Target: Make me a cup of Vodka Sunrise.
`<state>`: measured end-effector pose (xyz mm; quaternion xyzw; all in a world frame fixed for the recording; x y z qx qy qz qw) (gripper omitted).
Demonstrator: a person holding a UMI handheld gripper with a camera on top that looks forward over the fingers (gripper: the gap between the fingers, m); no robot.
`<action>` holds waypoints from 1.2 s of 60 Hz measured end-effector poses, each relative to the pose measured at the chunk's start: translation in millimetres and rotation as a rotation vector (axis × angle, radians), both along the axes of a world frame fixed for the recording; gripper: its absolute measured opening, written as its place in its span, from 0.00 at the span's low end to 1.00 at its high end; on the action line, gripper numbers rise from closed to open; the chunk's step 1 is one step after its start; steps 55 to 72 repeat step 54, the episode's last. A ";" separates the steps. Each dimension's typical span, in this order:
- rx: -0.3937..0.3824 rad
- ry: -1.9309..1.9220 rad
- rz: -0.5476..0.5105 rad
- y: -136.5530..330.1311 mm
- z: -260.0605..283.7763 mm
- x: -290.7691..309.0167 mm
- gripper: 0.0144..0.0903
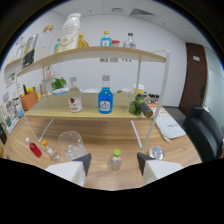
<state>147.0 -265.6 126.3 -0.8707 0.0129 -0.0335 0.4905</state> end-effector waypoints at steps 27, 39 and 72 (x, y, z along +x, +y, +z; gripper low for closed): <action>-0.090 0.007 0.014 -74.6 25.6 -81.3 0.94; -0.095 0.018 0.019 -79.8 25.0 -100.4 0.94; -0.094 0.002 0.020 -83.9 25.2 -105.3 0.94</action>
